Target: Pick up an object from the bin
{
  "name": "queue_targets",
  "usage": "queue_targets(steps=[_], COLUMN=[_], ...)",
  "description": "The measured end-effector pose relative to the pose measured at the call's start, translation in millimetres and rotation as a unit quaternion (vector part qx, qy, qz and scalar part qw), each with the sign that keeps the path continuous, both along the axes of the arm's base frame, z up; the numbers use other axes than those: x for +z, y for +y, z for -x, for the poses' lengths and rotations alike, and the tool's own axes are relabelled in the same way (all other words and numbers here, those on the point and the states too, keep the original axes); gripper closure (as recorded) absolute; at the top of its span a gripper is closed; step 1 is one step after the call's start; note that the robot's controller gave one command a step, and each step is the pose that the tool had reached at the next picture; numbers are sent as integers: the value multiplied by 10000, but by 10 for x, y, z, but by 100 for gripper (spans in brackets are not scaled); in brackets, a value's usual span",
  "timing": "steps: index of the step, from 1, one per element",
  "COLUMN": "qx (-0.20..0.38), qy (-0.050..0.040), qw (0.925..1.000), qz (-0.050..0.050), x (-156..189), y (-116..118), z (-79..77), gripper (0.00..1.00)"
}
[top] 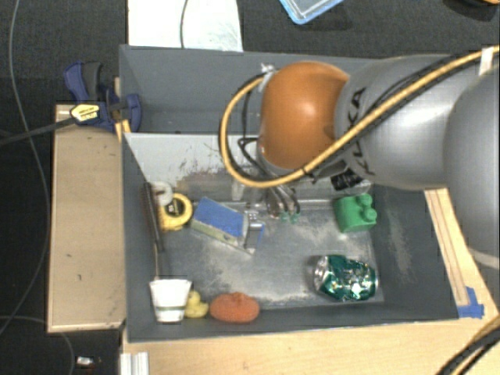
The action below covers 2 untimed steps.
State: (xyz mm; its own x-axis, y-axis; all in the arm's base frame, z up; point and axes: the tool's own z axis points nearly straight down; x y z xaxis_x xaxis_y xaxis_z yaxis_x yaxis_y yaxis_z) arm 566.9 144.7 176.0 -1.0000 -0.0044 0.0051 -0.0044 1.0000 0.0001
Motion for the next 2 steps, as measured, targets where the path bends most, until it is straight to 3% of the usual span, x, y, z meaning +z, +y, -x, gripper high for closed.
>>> queue_targets(steps=[1,2], qx=[-22,-352], qy=[-39,-62], qw=[10000,9994], qz=[-5,-15], x=[43,-931], y=[-8,-131], z=[-20,-212], gripper=[0,0])
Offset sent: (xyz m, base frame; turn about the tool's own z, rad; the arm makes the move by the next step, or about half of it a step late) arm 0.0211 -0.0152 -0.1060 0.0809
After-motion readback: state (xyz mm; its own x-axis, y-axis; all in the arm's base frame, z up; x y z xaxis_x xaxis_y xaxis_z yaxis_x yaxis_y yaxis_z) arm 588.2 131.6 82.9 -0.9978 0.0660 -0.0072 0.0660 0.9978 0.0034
